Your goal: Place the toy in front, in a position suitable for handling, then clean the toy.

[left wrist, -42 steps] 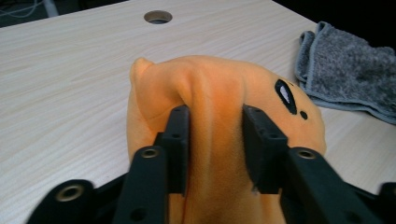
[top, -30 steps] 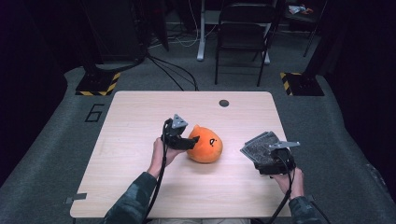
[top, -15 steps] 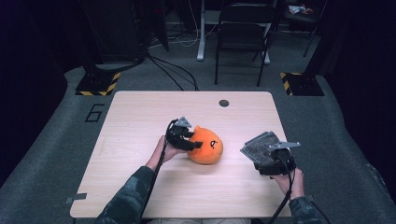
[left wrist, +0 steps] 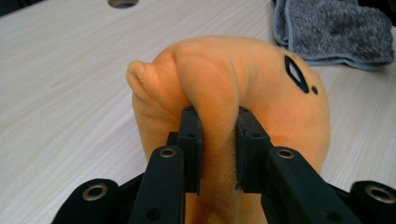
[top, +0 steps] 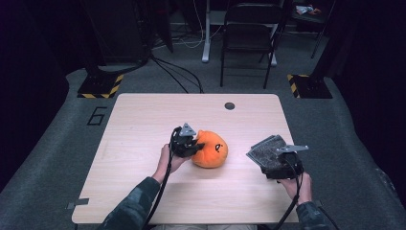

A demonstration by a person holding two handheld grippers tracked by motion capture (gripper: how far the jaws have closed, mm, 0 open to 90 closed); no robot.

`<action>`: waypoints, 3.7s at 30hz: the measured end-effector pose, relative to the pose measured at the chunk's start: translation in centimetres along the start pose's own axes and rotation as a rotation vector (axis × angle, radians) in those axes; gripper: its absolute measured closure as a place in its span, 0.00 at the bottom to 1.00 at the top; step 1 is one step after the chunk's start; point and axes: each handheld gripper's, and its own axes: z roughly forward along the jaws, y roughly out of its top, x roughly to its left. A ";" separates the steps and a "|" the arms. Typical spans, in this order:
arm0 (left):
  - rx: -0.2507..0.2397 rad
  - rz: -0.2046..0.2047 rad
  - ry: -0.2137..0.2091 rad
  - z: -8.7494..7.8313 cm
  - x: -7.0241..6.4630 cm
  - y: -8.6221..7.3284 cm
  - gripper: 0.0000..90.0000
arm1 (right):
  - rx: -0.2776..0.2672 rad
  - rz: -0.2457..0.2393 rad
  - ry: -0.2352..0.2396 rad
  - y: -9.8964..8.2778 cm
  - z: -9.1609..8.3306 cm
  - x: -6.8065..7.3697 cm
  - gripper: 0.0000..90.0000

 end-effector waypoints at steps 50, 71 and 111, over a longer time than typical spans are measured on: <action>-0.063 -0.159 -0.014 -2.1 0.2 -3.9 0.17 | -0.017 0.062 -0.094 1.2 0.9 -3.0 0.12; -0.055 -0.140 -0.035 -1.8 -0.4 -4.2 0.18 | 0.125 0.119 -0.129 1.9 6.5 -4.8 0.17; -0.059 -0.106 -0.041 -1.6 -0.5 -4.4 0.26 | -0.147 0.008 0.003 6.0 0.0 -0.2 0.84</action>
